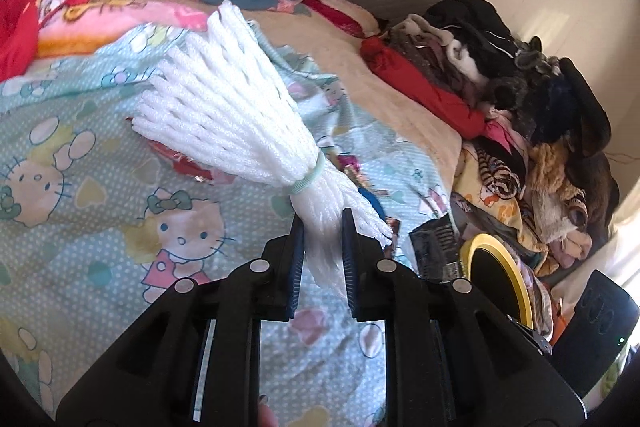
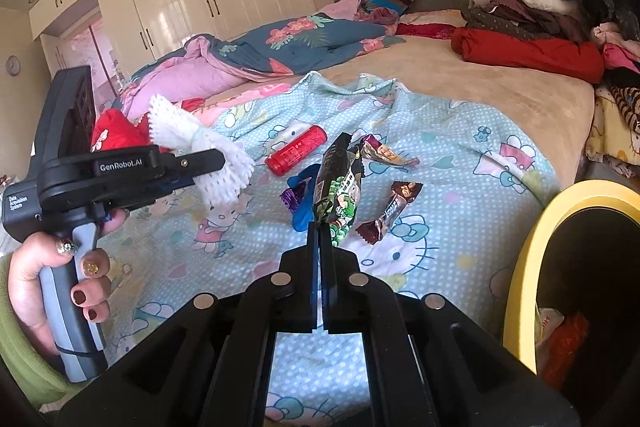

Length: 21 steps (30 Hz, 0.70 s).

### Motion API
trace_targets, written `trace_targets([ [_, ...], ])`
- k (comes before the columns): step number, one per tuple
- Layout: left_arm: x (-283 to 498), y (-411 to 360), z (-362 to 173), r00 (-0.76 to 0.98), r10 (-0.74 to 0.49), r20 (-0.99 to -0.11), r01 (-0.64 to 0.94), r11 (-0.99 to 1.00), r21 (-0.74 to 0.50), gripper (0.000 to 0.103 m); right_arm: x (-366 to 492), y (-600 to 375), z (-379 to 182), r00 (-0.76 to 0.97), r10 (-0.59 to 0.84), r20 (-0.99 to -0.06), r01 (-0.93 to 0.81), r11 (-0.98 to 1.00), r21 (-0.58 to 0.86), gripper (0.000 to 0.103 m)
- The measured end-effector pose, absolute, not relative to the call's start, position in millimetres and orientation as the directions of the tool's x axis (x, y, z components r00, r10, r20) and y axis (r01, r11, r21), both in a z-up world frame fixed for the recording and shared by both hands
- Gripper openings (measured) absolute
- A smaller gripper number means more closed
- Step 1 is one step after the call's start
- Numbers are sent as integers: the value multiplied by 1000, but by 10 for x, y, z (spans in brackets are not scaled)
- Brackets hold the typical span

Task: Collect trash
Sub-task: 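Carry the shuttlecock and green packet over the yellow-rimmed bin with both tools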

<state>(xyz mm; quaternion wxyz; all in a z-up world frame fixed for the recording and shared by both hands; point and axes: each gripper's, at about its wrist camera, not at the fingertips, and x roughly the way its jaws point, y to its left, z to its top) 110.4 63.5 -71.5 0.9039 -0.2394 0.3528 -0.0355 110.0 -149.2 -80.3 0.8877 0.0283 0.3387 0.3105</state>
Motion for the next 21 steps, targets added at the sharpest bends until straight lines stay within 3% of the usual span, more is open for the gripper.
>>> trace_targets([
  [21,966,120,-380,767,-264,-585,12,917,-398,12,953,-1920,-530,639,552,-536,-486,830,275,2],
])
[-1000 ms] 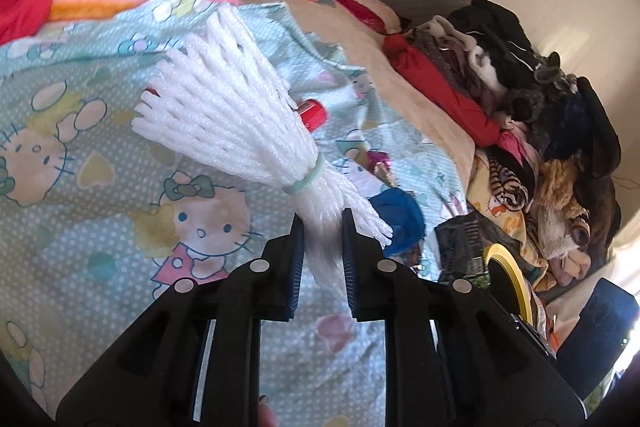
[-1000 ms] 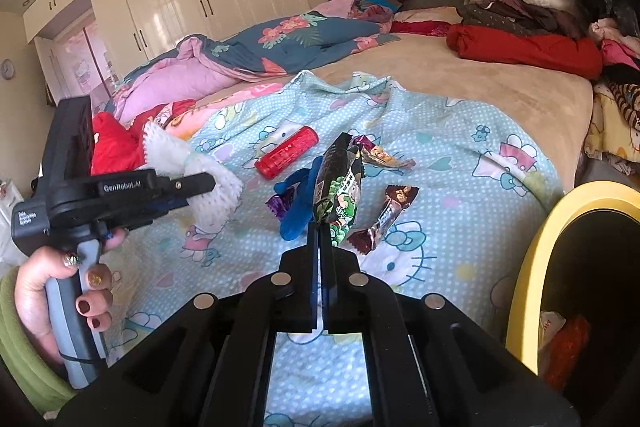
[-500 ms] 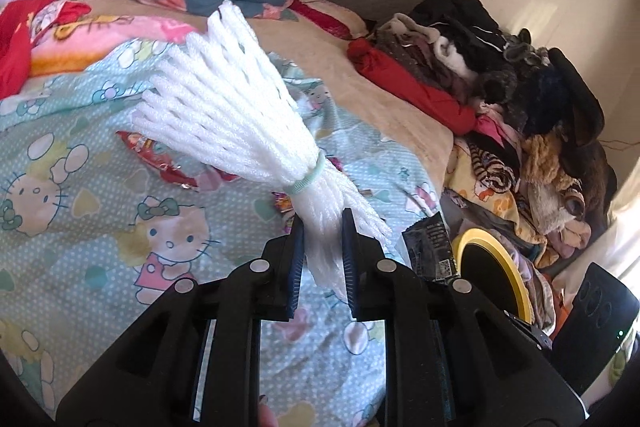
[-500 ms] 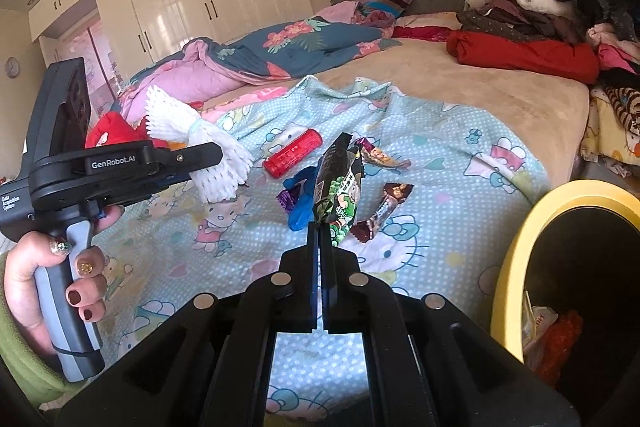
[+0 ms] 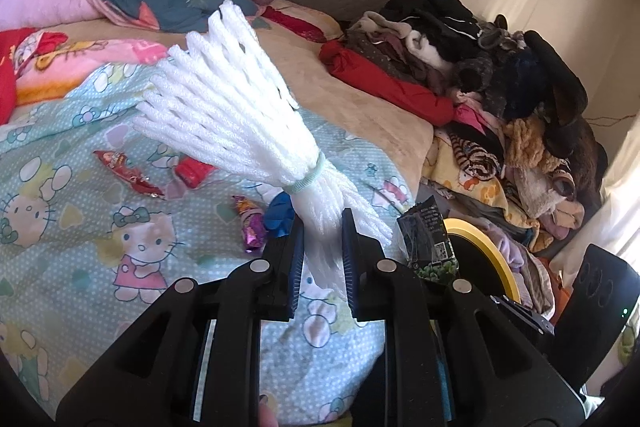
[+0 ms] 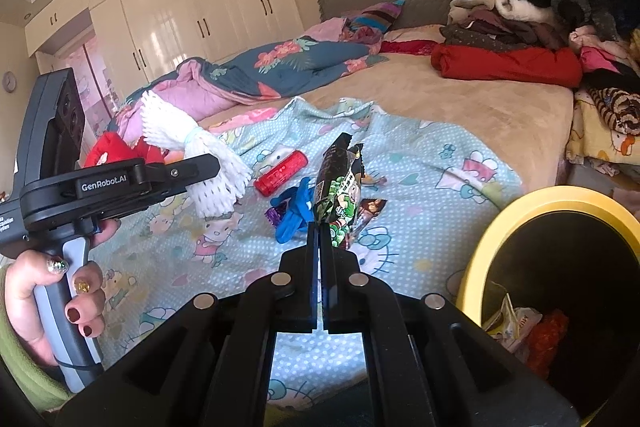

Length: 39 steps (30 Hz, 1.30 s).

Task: Collect trash
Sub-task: 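Carry the shuttlecock and green packet over the yellow-rimmed bin with both tools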

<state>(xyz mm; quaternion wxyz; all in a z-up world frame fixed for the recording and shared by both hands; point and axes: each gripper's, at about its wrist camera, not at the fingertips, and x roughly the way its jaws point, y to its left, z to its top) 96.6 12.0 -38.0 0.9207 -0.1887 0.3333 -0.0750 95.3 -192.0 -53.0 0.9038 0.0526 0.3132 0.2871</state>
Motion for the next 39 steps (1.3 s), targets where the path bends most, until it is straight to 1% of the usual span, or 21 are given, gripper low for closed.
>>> trace_targets([
  [15,911,-370,-240,768,-286,-573,84,932,-353,12,938,-2538,-375,709,513,-484,-391,857,336,2],
  [19,921,-552,-228,764,-302,-571,102,930,-354,12,926,-2766,-350,738,474,-481,-343,877,337,2],
  [30,960,-1164,-229,731,-354,-584,205,929,-307,12,907,-3454,-263,810,365,-458,-196,906,376,2],
  [39,1021,-1698,-253,687,-403,-605,315,915,-252,12,879,-3849,-306,818,296,-493,-87,911,402,2],
])
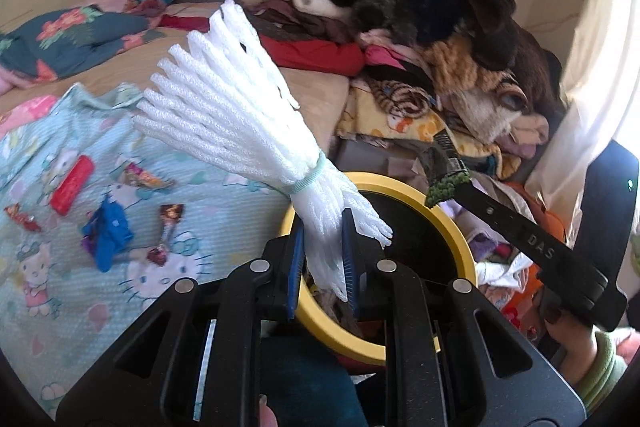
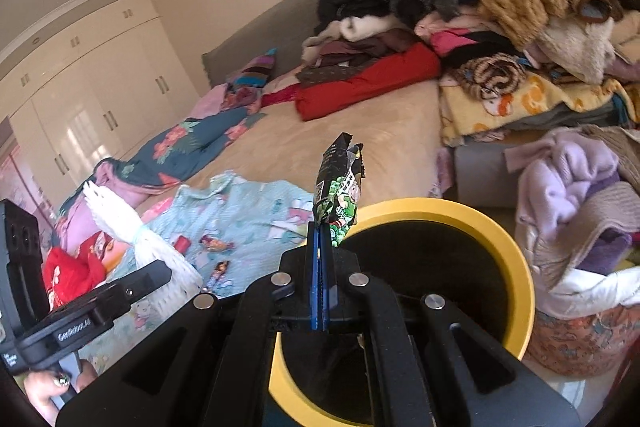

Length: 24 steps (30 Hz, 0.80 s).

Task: Collect trash
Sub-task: 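Carry the shuttlecock and green packet over the yellow-rimmed bin with both tools, then open the left tool dropping the shuttlecock while the right tool drops the green packet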

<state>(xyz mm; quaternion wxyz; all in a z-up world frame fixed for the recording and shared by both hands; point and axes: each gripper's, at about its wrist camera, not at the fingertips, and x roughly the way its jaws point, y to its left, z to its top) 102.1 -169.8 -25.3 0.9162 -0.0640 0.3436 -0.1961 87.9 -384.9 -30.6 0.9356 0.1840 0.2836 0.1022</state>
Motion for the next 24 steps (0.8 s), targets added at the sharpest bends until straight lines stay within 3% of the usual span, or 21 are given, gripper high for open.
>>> trace_targets([
  [24,1146,-2309,-570,566,-484,-667,483,851,-207,12,1041,-4313,-590,780,285,-557,8,886,464,2],
])
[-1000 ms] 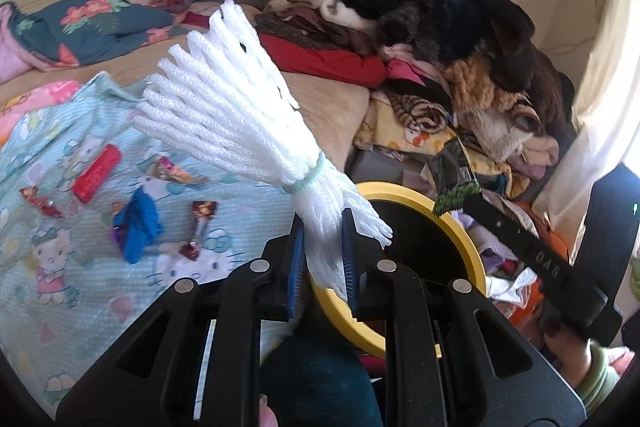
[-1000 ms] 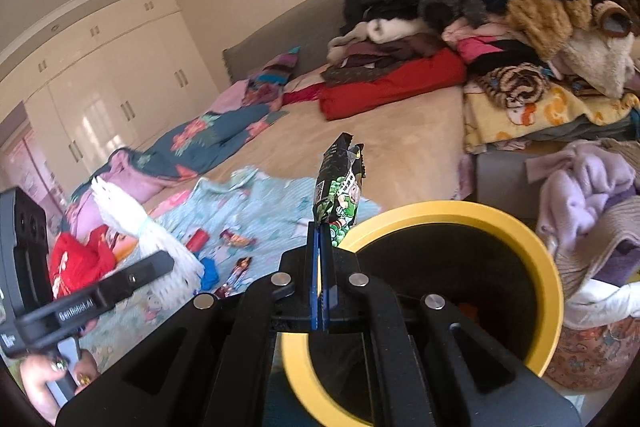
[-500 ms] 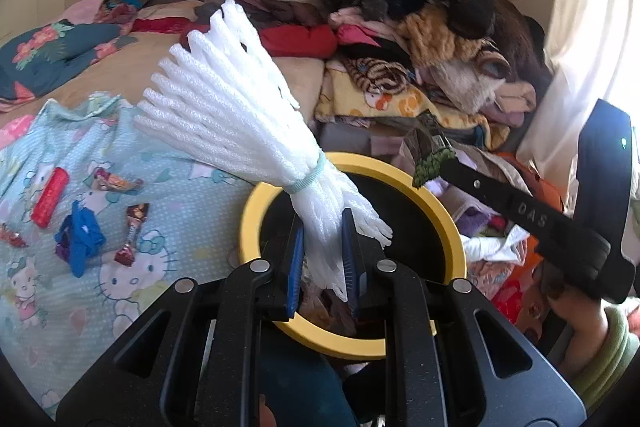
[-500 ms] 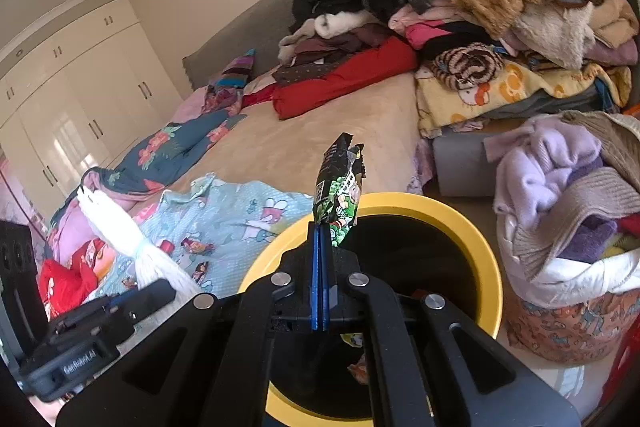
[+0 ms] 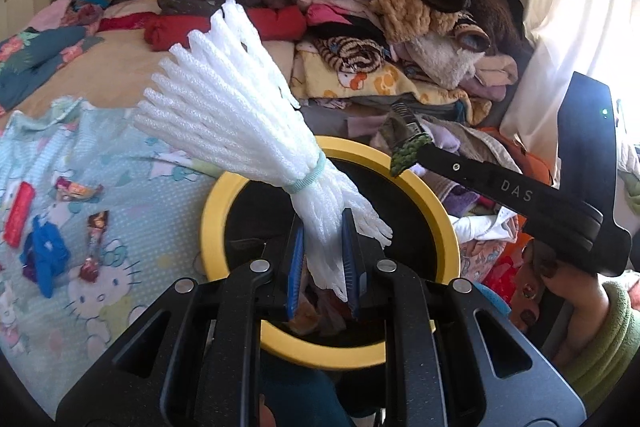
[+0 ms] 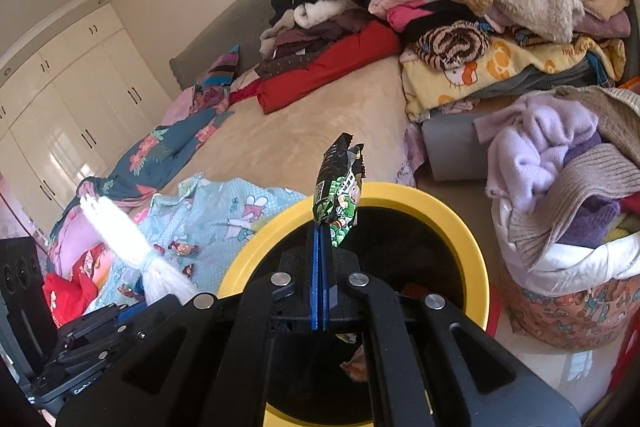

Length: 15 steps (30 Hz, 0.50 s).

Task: Collect trash
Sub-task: 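Open the left tool dropping the shuttlecock while the right tool drops the green packet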

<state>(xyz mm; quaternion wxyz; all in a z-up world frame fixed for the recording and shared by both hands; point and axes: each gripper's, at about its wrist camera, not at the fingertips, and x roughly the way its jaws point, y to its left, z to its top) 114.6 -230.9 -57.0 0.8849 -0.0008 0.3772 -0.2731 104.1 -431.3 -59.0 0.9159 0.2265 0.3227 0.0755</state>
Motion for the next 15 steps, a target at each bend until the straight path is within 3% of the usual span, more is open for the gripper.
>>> trace_targets([
  [15,1607,-2358,-930,484,-497,-721,457,845,-276,12,1243,-4341,-898,734,277,-620,43,892,450,2],
])
